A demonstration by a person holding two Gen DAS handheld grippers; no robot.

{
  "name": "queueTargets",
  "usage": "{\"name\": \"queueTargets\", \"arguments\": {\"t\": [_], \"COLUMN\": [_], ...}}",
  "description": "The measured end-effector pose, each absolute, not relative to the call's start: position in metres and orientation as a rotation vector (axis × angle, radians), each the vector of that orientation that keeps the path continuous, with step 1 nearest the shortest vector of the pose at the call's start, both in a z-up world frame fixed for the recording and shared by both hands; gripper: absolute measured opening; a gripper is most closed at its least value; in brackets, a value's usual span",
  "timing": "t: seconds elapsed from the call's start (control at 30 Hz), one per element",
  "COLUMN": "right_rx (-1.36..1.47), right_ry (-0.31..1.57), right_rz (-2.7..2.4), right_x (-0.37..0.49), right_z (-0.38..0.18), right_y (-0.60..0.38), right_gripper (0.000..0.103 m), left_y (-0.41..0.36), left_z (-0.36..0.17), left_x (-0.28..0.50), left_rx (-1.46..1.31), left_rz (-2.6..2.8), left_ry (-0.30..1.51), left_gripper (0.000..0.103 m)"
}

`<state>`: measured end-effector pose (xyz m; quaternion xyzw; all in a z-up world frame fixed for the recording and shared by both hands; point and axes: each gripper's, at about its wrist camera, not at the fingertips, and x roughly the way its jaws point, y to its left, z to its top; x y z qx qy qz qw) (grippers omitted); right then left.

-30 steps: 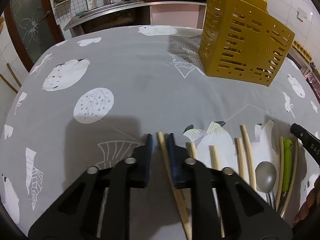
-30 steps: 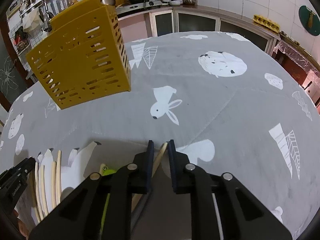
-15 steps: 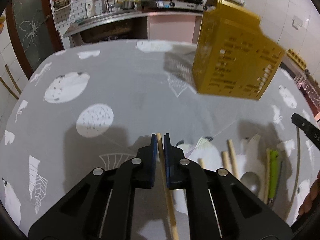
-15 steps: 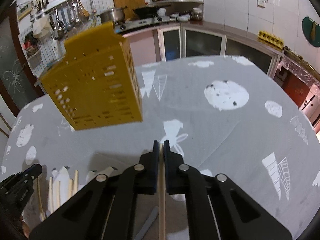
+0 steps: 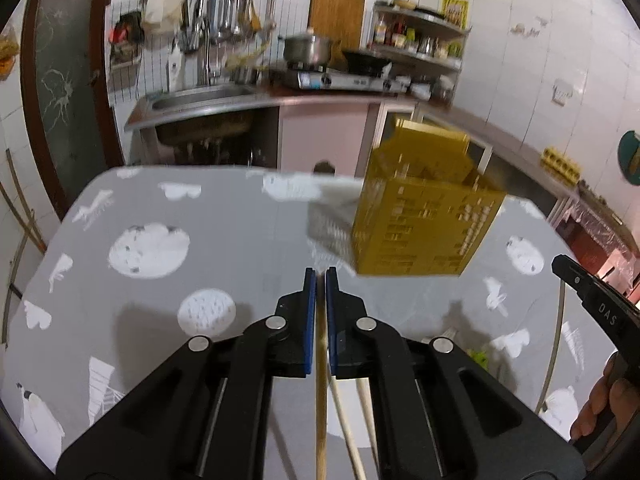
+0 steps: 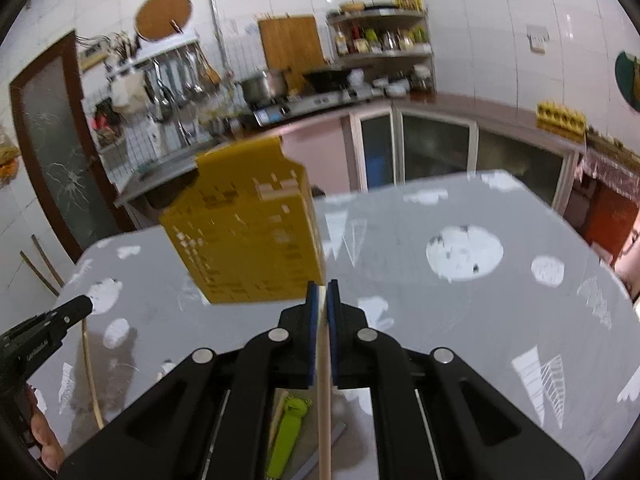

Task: Organize utensils
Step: 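Lift both held chopsticks and carry them toward the yellow slotted holder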

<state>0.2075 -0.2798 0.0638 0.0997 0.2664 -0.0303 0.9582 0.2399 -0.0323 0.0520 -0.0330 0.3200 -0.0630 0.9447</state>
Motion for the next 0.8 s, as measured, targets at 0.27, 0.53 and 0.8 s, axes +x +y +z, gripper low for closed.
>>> {"name": "queueTargets", "arguments": {"t": [0.27,0.53,0.8], "right_rx": [0.156,0.162,0.175], "right_ry": [0.382,0.436,0.475], "right_rz": [-0.056,-0.064,-0.086], "right_x": [0.181,0.196,0.210], "right_z": [0.084,0.073,0.060], "right_y": [-0.274,-0.282,-0.289], "right_gripper": [0.005,0.005,0.006], "left_y": [-0.037,-0.022,-0.028], "left_z": [0.073,0.023,-0.029], "left_x": [0.225,0.270,0.293], "left_rx": [-0.034,-0.054,0.031], "left_rz": [-0.146,-0.128,-0.065], "left_ry": [0.547,0.794,0.898], "left_gripper": [0.001,0.008,0.046]}}
